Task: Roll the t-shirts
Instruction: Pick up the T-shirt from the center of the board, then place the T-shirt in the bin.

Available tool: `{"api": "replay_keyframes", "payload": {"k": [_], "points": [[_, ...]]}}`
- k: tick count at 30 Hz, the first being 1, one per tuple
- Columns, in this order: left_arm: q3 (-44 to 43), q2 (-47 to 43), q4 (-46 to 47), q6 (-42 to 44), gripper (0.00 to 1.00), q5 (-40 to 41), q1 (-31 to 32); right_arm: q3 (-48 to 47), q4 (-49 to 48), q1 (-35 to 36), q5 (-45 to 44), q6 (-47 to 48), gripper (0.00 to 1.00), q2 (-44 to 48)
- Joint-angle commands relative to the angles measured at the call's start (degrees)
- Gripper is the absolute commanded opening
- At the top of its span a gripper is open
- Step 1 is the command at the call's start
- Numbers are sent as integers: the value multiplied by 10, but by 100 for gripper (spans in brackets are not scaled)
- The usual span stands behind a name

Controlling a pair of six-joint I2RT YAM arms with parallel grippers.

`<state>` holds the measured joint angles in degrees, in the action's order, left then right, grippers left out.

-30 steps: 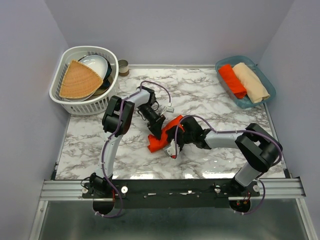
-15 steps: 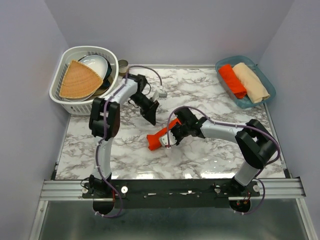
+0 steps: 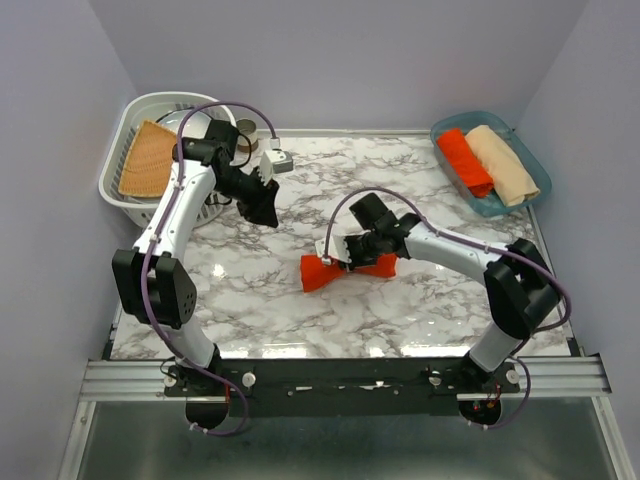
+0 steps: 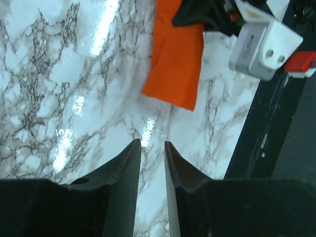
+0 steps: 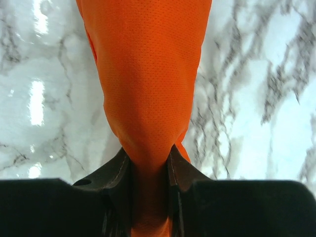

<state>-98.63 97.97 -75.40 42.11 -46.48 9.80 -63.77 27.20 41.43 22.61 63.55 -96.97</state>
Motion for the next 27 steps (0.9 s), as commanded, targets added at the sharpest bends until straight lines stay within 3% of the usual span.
{"api": "replay_keyframes", "payload": {"k": [1,7,14,23,27], "points": [[40,-52,25,-10,36,20,-3,-36,26,-32,-59,-59,0,56],[61,-70,57,-22,36,5,-2,-131,37,-160,-115,-89,1,41],[82,-60,128,-59,37,62,0,-296,-28,-350,-192,-148,1,-54],[51,-4,111,-65,38,75,1,-612,-24,-448,-306,-195,0,-305],[34,19,105,-61,38,89,1,-675,-53,-454,-342,-162,0,-378]]}}
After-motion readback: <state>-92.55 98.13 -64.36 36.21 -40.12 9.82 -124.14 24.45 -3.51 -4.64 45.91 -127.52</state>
